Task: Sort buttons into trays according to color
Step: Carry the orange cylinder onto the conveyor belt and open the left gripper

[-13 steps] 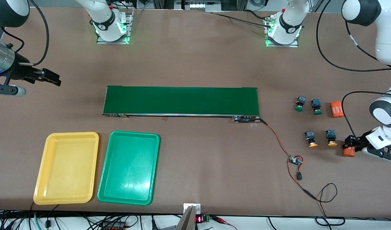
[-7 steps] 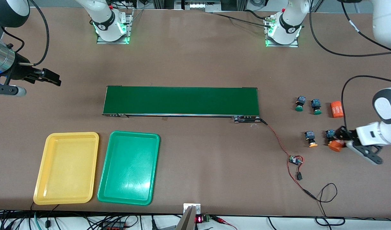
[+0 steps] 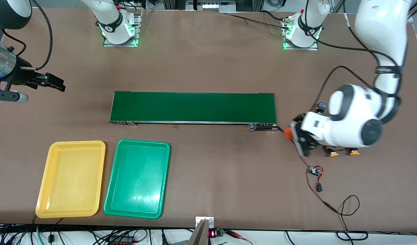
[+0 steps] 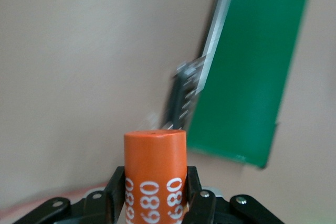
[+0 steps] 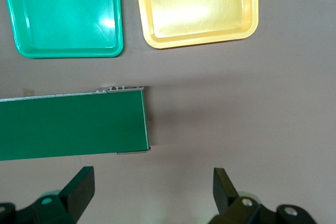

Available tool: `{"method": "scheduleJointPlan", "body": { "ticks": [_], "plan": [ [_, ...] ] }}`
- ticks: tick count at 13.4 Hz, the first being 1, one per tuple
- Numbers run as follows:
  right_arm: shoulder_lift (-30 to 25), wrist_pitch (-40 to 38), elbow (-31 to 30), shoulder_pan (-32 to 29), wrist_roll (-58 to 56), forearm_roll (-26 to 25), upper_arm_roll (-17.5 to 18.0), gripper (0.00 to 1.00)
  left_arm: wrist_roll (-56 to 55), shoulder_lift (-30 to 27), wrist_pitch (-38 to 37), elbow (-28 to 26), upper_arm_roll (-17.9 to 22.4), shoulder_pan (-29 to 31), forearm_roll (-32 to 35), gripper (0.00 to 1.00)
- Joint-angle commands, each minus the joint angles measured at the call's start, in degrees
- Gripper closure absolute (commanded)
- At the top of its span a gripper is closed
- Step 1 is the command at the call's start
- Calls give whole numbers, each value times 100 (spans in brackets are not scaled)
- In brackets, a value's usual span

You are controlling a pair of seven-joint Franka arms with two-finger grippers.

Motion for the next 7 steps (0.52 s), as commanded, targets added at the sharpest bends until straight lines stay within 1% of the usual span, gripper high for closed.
{"method": "scheduleJointPlan", "body": {
  "ticks": [1, 2, 3, 4, 6, 7],
  "plan": [
    [-40, 21, -56, 18, -25, -65, 10, 0, 297, -90, 8, -424, -408, 13, 92, 79],
    [-40, 21, -56, 18, -25, -65, 10, 0, 288, -81, 61, -565, -480, -22, 92, 79],
    [-40, 21, -56, 9, -25, -65, 10, 0, 288, -99, 201, -723, -480, -153, 92, 80],
    [-40, 21, -56, 9, -25, -65, 10, 0, 288, -125, 185, -837, -489, -259, 92, 82],
    [-40, 12, -56, 9, -25, -65, 10, 0, 288, -117, 272, -1013, -638, -435, 92, 83],
    [-40, 20, -56, 9, -25, -65, 10, 0, 288, -99, 438, -1101, -639, -566, 100, 82]
  ]
}}
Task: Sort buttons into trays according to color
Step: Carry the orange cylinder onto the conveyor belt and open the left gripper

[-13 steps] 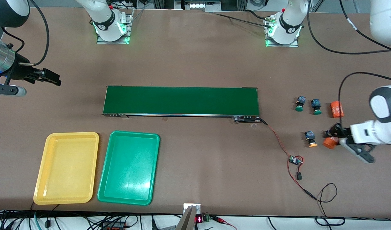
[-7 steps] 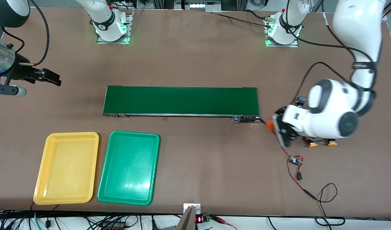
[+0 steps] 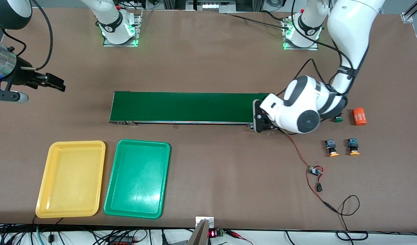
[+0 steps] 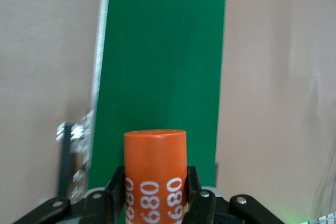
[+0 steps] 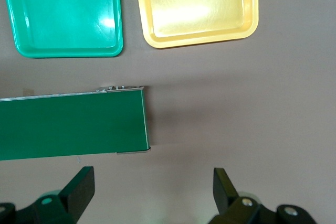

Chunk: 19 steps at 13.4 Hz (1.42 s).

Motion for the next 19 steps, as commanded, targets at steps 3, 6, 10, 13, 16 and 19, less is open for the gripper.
{"method": "scheduleJointPlan", "body": {
  "ticks": [3, 6, 10, 13, 16, 19],
  "plan": [
    [-40, 12, -49, 9, -25, -65, 10, 0, 127, -60, 657, -514, -50, -311, 94, 54],
    [-40, 12, -49, 9, -25, -65, 10, 0, 92, -288, 448, -427, -59, -294, 181, 0],
    [-40, 12, -49, 9, -25, -65, 10, 0, -591, -368, -1158, 889, 20, -250, 173, 0],
    [-40, 12, -49, 0, -25, -65, 10, 0, -1348, -298, -1276, 1191, 29, -163, 173, 0],
    [-40, 12, -49, 0, -25, -65, 10, 0, -1980, -420, -1557, 1199, 152, -57, 452, 0],
    [-40, 12, -49, 0, -25, -65, 10, 0, -2789, -421, -1557, 1295, 126, 424, 533, 0]
  ]
}}
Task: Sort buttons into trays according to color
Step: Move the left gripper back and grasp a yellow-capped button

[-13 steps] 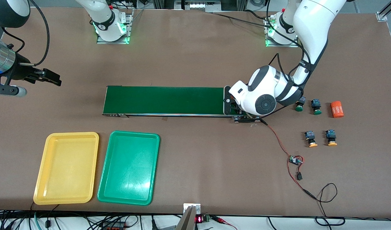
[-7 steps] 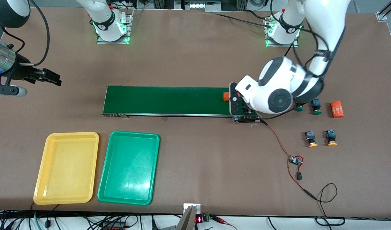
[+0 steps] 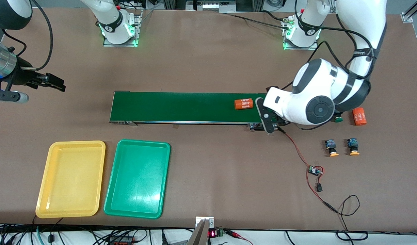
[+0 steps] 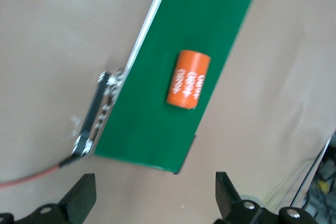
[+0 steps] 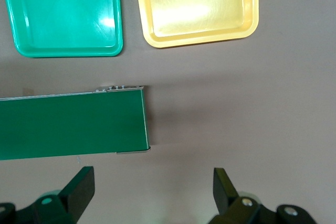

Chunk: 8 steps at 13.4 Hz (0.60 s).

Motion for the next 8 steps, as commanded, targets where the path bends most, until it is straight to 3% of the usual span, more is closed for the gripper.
{"method": "scheduleJointPlan", "body": {
  "ticks": [1, 3, 6, 8],
  "plan": [
    [-40, 12, -41, -8, -25, -64, 10, 0, -661, -55, -174, 402, 40, 440, 362, 0],
    [-40, 12, -41, 0, -25, -64, 10, 0, -900, -21, -235, 833, 277, 755, 724, 0],
    [-40, 12, -41, -8, -25, -64, 10, 0, -2188, 163, -122, 905, 795, 907, 970, 0],
    [-40, 12, -41, 0, -25, -64, 10, 0, -3137, 357, 343, 888, 832, 871, 1434, 0]
  ]
}}
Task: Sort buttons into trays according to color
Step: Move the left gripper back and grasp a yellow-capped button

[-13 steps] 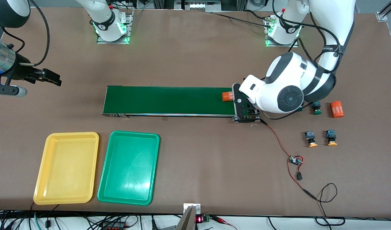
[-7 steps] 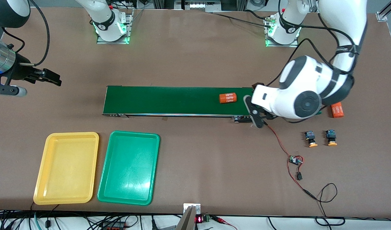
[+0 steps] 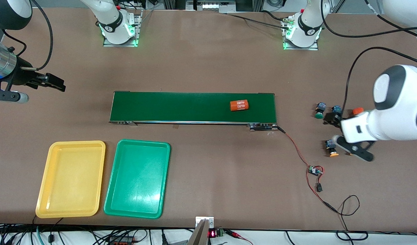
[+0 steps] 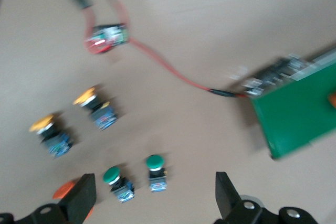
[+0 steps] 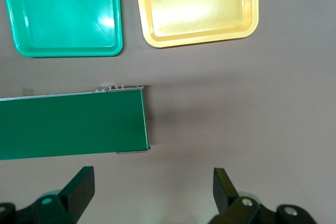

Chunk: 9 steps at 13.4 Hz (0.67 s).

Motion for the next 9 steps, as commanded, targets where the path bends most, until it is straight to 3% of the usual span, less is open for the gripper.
{"method": "scheduleJointPlan", "body": {
  "ticks": [1, 3, 5, 9],
  "plan": [
    [-41, 12, -36, 2, -25, -63, 12, 0, -1385, 407, 253, 113, 25, -118, 495, 0],
    [-41, 12, -36, 2, -25, -63, 12, 0, -1697, 688, 576, 166, 112, 13, 487, 0],
    [-32, 21, -36, 10, -25, -63, 12, 0, -1680, 1091, 1462, 157, 113, 312, 417, 0],
    [-32, 21, -36, 19, -25, -63, 12, 0, -1601, 1392, 1895, -184, 52, 655, 417, 0]
  ]
}}
